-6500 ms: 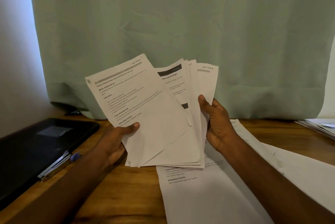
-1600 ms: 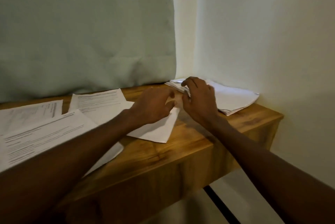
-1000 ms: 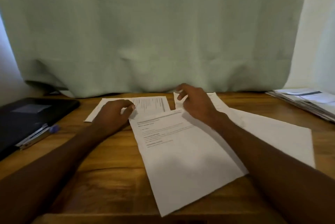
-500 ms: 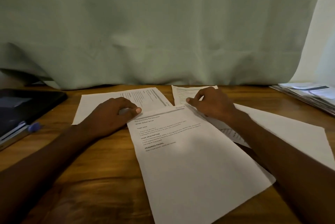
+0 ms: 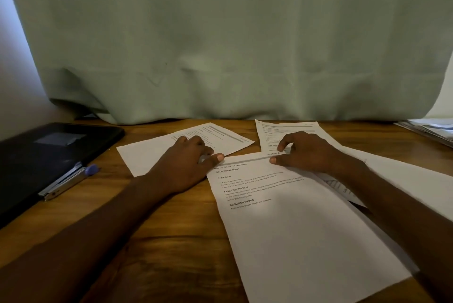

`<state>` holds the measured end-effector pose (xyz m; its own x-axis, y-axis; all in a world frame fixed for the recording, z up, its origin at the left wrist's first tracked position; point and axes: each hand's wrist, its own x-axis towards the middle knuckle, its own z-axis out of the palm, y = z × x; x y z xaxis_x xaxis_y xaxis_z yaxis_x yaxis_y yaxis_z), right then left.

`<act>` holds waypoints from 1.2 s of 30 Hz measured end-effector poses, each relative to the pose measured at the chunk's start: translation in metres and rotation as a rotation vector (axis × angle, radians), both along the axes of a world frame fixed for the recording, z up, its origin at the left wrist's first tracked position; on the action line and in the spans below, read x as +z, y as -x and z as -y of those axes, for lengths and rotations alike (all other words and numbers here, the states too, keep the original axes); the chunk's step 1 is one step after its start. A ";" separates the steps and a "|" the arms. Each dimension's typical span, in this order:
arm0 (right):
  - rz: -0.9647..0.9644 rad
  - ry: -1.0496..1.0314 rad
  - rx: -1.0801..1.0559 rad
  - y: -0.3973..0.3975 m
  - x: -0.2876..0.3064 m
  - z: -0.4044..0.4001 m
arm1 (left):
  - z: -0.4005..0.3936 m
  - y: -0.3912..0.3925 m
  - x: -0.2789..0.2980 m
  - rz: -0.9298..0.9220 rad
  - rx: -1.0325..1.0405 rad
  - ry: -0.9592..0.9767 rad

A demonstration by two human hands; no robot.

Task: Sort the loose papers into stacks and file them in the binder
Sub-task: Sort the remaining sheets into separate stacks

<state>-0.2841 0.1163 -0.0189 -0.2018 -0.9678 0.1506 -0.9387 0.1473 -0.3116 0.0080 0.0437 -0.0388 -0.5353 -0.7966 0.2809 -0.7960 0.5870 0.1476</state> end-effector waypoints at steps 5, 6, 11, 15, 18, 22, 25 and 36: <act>0.038 0.077 -0.030 -0.001 0.003 0.000 | -0.006 0.003 0.003 0.079 0.039 0.030; 0.067 0.154 -0.066 0.000 0.003 0.000 | -0.007 0.004 0.004 0.125 0.049 0.047; -0.066 0.223 -0.322 0.010 0.006 -0.010 | -0.006 0.001 0.005 0.170 0.030 0.107; -0.044 0.126 -0.416 0.028 0.006 -0.019 | 0.004 -0.008 0.010 0.002 0.040 0.007; 0.055 0.145 -0.477 0.044 0.014 -0.030 | 0.002 0.001 0.021 -0.180 0.041 0.024; 0.113 0.201 -0.546 0.066 0.015 -0.033 | -0.013 0.047 0.033 -0.258 -0.152 0.093; 0.077 0.134 -0.525 0.076 0.008 -0.028 | -0.022 0.094 0.032 -0.087 -0.310 -0.023; 0.025 0.042 -0.488 0.080 0.018 -0.036 | -0.012 0.088 0.019 0.178 -0.394 -0.426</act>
<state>-0.3640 0.1524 -0.0005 -0.6347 -0.7522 0.1770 -0.7552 0.5553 -0.3482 -0.0799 0.0554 -0.0196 -0.8223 -0.5515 -0.1402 -0.5648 0.7611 0.3188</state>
